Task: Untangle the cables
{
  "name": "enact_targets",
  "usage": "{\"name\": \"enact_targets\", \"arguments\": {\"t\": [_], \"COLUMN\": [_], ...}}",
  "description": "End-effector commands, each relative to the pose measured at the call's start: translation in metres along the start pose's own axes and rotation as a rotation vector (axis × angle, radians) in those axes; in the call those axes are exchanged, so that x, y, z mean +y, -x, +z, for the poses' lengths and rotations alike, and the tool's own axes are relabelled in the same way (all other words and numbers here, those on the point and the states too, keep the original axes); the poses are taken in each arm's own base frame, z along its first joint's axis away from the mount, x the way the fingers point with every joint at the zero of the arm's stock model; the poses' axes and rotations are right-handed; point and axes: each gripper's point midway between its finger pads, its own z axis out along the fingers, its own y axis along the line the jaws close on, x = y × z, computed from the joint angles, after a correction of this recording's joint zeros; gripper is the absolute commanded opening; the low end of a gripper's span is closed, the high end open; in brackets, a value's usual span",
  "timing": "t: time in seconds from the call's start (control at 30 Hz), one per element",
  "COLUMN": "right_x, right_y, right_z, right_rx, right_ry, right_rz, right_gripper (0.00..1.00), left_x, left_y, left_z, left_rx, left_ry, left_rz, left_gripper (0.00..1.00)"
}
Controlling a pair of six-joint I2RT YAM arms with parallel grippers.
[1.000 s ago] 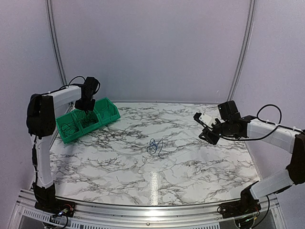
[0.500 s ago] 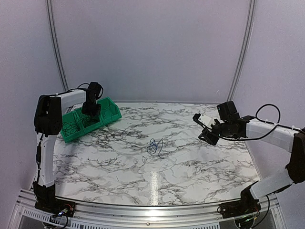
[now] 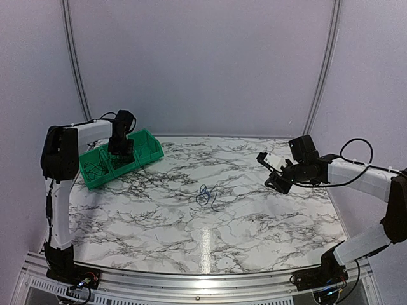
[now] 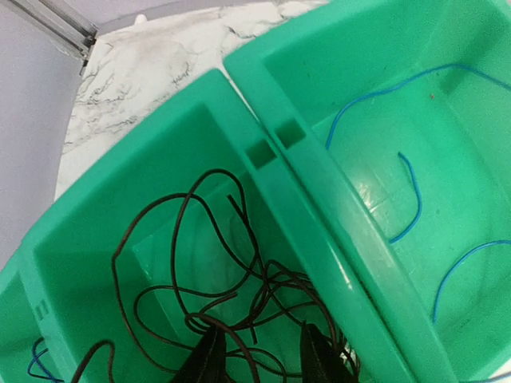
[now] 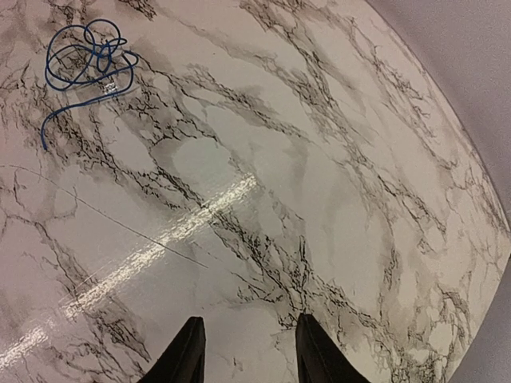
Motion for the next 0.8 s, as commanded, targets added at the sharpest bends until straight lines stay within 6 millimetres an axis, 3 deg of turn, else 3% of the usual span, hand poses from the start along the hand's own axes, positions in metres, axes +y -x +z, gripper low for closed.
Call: {"name": "enact_targets", "arguments": {"t": [0.0,0.2,0.3,0.37,0.47,0.63,0.77], "right_x": [0.001,0.002,0.004,0.006,0.013,0.039,0.047], "right_y": [0.003,0.004,0.003,0.003,0.006,0.023,0.038], "right_z": [0.001,0.002,0.005,0.007,0.012,0.022,0.040], "right_rx": [0.000,-0.002,0.005,0.010,0.004,-0.039,-0.050], "right_ry": [-0.003,0.002,0.010,0.017,0.051,0.216,0.313], "right_rz": [-0.011,-0.011,-0.013,-0.013,-0.008,0.034,0.072], "right_gripper": [0.40,0.40,0.40,0.40,0.40,0.40,0.42], "left_x": [0.012,0.023,0.009,-0.019,-0.077,-0.178,-0.228], "left_y": [0.034,0.047,0.047,0.044,0.028,-0.032,-0.083], "left_z": [-0.047,-0.099,-0.127,-0.149,-0.182,-0.216,-0.221], "left_rx": [-0.119,-0.201,-0.260,-0.312,-0.360,-0.342,-0.312], "left_ry": [-0.025,-0.044,-0.085,-0.151,-0.292,-0.563,-0.708], "left_rz": [-0.079,-0.116,-0.097,-0.046,0.035,0.078,0.043], "left_gripper": [0.35,0.38,0.42,0.43,0.43,0.43,0.43]}}
